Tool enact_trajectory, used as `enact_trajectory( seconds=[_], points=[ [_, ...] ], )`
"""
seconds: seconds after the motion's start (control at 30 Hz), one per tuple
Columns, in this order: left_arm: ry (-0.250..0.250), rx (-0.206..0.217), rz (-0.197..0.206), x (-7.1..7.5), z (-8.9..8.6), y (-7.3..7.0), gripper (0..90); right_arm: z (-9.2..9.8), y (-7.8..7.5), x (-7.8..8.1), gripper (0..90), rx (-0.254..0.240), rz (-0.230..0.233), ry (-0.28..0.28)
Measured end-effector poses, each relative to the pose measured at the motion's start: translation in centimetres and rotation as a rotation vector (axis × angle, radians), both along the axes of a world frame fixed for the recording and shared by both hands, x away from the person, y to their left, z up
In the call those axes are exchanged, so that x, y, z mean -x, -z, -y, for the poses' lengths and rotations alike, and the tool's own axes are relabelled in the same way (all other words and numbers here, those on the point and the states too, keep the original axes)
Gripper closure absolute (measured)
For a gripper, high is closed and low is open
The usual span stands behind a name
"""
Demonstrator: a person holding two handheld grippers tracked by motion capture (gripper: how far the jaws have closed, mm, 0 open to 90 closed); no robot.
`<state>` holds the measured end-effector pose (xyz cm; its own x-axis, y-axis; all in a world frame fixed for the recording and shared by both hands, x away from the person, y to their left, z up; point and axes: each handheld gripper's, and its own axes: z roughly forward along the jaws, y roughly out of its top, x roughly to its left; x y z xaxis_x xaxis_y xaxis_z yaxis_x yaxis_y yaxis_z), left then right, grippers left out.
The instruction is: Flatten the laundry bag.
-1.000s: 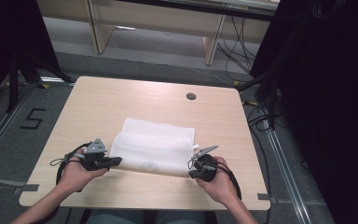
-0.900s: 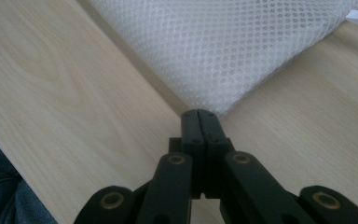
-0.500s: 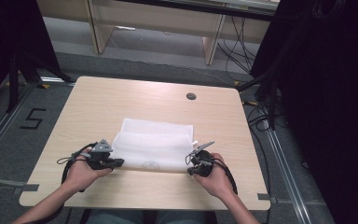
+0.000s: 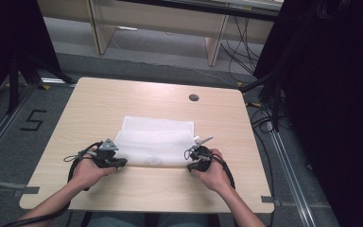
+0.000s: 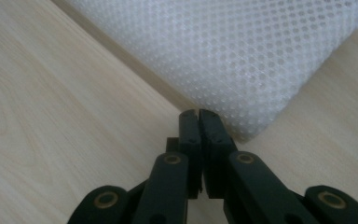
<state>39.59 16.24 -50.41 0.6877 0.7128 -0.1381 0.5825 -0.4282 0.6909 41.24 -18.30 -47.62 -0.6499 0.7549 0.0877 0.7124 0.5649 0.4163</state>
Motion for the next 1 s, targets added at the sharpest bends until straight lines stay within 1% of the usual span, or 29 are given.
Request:
enact_trajectory(
  seconds=[0.03, 0.07, 0.1, 0.13, 0.17, 0.2, 0.23, 0.27, 0.3, 0.33, 0.37, 0.4, 0.43, 0.47, 0.5, 0.57, 0.6, 0.63, 0.67, 0.7, 0.73, 0.77, 0.8, 0.83, 0.87, 0.9, 0.93, 0.97, 1.0],
  points=[
    [0.006, 0.001, -0.002, 0.1, 0.0, 0.0, 87.7, -0.1, -0.2, -0.1, 86.0, -0.016, 0.026, -0.026],
    [0.009, 0.0, 0.002, 0.1, 0.1, -0.1, 87.4, -0.4, -0.7, 0.0, 84.4, -0.029, 0.035, -0.021],
    [0.009, 0.0, 0.002, 0.1, 0.1, -0.1, 87.0, -0.4, -0.7, 0.0, 84.4, -0.029, 0.035, -0.021],
    [0.006, 0.017, 0.001, 0.3, 0.3, -0.3, 86.5, -0.7, -1.8, 0.1, 81.4, -0.051, 0.054, -0.016],
    [0.008, 0.026, 0.01, 0.3, 0.5, -0.5, 85.9, -0.8, -2.1, -0.1, 79.6, -0.06, 0.088, -0.033],
    [0.012, 0.037, 0.014, 0.4, 0.8, -0.7, 85.1, -0.8, -2.5, -0.4, 77.0, -0.067, 0.102, -0.036],
    [0.012, 0.037, 0.014, 0.4, 0.8, -0.7, 84.1, -0.8, -2.5, -0.4, 77.0, -0.067, 0.102, -0.036],
    [0.025, 0.054, 0.035, 0.5, 1.4, -1.0, 83.0, -0.8, -3.0, -1.4, 71.5, -0.068, 0.133, -0.021],
    [0.025, 0.054, 0.035, 0.5, 1.4, -1.0, 82.0, -0.8, -3.0, -1.4, 71.5, -0.068, 0.133, -0.021],
    [0.038, 0.057, 0.042, 0.4, 1.7, -1.2, 82.0, -0.8, -3.1, -1.7, 69.7, -0.069, 0.119, -0.005],
    [0.042, 0.079, 0.058, 0.3, 2.5, -1.4, 79.1, -0.9, -3.2, -2.7, 64.7, -0.072, 0.123, 0.016],
    [0.042, 0.079, 0.058, 0.3, 2.5, -1.4, 77.6, -0.9, -3.2, -2.7, 64.7, -0.072, 0.123, 0.016],
    [0.05, 0.085, 0.057, -0.1, 3.1, -1.4, 76.3, -1.2, -3.0, -4.0, 59.0, -0.059, 0.14, 0.049],
    [0.05, 0.085, 0.057, -0.1, 3.1, -1.4, 75.0, -1.2, -3.0, -4.0, 59.0, -0.059, 0.14, 0.049],
    [0.06, 0.076, 0.059, -0.3, 3.3, -1.3, 75.0, -1.3, -2.9, -4.4, 56.8, -0.06, 0.14, 0.033],
    [0.042, 0.089, 0.058, -0.7, 4.0, -1.1, 71.6, -1.9, -2.6, -5.8, 51.4, -0.045, 0.146, 0.037],
    [0.056, 0.086, 0.066, -0.9, 4.1, -1.1, 70.4, -2.1, -2.6, -6.2, 49.7, -0.034, 0.15, 0.04],
    [0.062, 0.085, 0.072, -1.0, 4.2, -1.1, 69.2, -2.3, -2.5, -6.6, 48.8, -0.034, 0.153, 0.033],
    [0.045, 0.12, 0.068, -1.0, 4.6, -1.0, 67.9, -2.4, -2.4, -7.0, 47.6, -0.027, 0.156, 0.038],
    [0.045, 0.12, 0.068, -1.0, 4.6, -1.0, 66.4, -2.4, -2.3, -7.5, 46.5, -0.021, 0.16, 0.043],
    [0.055, 0.113, 0.083, -1.1, 4.8, -1.1, 65.1, -2.4, -2.2, -8.1, 45.8, -0.012, 0.164, 0.045],
    [0.066, 0.112, 0.085, -1.3, 4.9, -1.2, 65.1, -2.4, -2.2, -8.1, 45.8, -0.012, 0.164, 0.045],
    [0.06, 0.124, 0.094, -1.3, 5.2, -1.1, 62.8, -2.4, -1.9, -8.9, 45.2, -0.011, 0.156, 0.068],
    [0.084, 0.102, 0.097, -1.4, 5.2, -1.1, 62.8, -2.4, -1.9, -8.9, 45.2, -0.011, 0.156, 0.068],
    [0.088, 0.104, 0.103, -1.5, 5.7, -1.0, 61.1, -2.2, -1.8, -9.6, 44.8, -0.016, 0.16, 0.076],
    [0.098, 0.11, 0.093, -1.6, 5.9, -1.0, 60.4, -2.2, -1.9, -9.7, 44.8, -0.019, 0.144, 0.095],
    [0.098, 0.11, 0.093, -1.6, 5.9, -1.0, 60.1, -2.2, -1.9, -9.7, 44.8, -0.019, 0.144, 0.095],
    [0.101, 0.103, 0.106, -1.7, 6.2, -0.9, 60.1, -2.1, -1.8, -10.0, 44.8, -0.016, 0.153, 0.093],
    [0.09, 0.123, 0.103, -1.7, 6.5, -0.8, 59.7, -2.1, -1.8, -10.1, 44.7, -0.018, 0.147, 0.101]
  ],
)
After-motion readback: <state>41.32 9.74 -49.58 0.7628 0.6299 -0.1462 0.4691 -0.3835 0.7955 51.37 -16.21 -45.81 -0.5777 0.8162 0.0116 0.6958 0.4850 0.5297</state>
